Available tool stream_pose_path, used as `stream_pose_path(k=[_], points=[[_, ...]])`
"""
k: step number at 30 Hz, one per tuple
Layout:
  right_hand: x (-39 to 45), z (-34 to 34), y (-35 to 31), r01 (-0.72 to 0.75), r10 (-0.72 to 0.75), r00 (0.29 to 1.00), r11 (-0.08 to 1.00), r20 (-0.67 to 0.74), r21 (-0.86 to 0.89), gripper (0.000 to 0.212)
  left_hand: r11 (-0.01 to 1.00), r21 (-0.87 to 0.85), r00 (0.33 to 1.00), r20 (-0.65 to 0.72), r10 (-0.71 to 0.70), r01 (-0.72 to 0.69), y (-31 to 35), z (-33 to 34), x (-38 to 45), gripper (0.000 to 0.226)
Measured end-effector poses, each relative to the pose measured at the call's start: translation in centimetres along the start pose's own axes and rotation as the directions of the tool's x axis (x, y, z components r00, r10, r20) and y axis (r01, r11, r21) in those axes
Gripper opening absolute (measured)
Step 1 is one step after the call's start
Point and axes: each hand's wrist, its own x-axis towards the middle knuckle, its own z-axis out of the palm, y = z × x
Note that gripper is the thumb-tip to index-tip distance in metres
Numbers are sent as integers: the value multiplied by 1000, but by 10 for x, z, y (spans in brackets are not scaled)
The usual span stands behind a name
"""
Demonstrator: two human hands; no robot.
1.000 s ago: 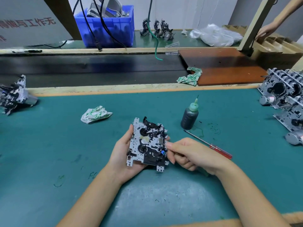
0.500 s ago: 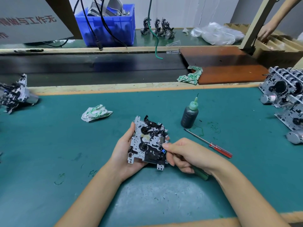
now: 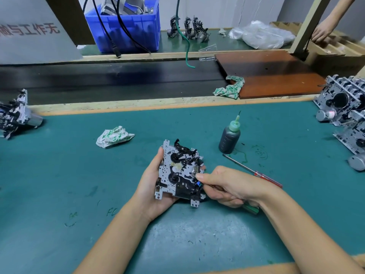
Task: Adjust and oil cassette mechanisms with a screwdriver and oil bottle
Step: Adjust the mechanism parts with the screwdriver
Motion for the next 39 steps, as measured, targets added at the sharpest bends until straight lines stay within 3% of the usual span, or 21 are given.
stream_pose_path(k=[9,14,20,25,28,39], points=[[2,-5,3,-20,21,997,1000,73,-24,63,999,31,1000,0,18,-18,-1,0,2,64],[3,-4,1,-3,4,999,1000,46,-23,66,999,22,1000,8,24,-24,-1,0,1,65],[4,1,8,132,-128,977,991,-173,15,59,999,-54,996,84,15,-10,1,1,-4,71],[2,-6,4,362,-343,832,931,-437,-41,18,990,-142,981,194,13,15,0,-2,-7,92],[2,-5,4,386,-372,827,921,-423,-56,7,989,-140,975,223,-12,44,0,-4,-7,95],[9,-3,12,325,-383,847,922,-368,-212,11,997,-65,993,114,-40,47,-1,-4,-4,81]])
